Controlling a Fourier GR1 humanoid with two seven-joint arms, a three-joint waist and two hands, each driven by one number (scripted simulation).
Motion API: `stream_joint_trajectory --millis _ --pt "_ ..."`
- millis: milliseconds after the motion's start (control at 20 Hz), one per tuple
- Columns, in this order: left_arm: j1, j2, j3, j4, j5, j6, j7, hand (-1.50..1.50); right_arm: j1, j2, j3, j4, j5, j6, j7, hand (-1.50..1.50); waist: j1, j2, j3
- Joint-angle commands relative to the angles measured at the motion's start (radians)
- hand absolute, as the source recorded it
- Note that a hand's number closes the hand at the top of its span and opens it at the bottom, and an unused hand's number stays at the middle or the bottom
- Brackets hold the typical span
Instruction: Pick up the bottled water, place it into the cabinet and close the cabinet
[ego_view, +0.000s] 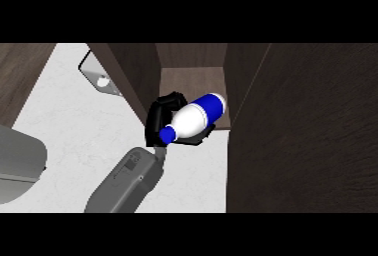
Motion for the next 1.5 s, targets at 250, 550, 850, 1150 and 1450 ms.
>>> stream_joint_trajectory --millis 250,550,850,1150,1450 --pt "-0.288 -0.001 -0.025 0.239 0.072 0.176 0.071 1.5 -0.024 -0.026 -0.07 -0.053 -0.132 0.014 0.059 -1.5 -0.022 0.009 0.0" --pt "-0.435 -0.001 0.069 0.476 0.076 0.107 0.082 1.5 -0.007 -0.003 -0.065 -0.024 -0.095 0.039 -0.005 -1.5 -0.032 0.01 0.0" --pt "-0.509 0.02 0.054 0.671 -0.012 0.154 0.051 1.5 -0.08 -0.036 -0.129 -0.017 -0.152 0.033 0.034 -1.5 -0.032 0.02 0.0" --pt "-0.539 0.022 0.169 0.761 0.053 0.187 -0.014 1.5 -0.023 -0.022 -0.089 -0.044 -0.13 0.06 0.016 -1.5 -0.062 0.03 -0.002" --pt "-0.571 0.063 0.154 0.849 0.007 0.202 -0.062 -1.5 -0.039 -0.031 -0.098 -0.01 -0.14 0.086 -0.006 -1.5 -0.079 0.039 -0.002"
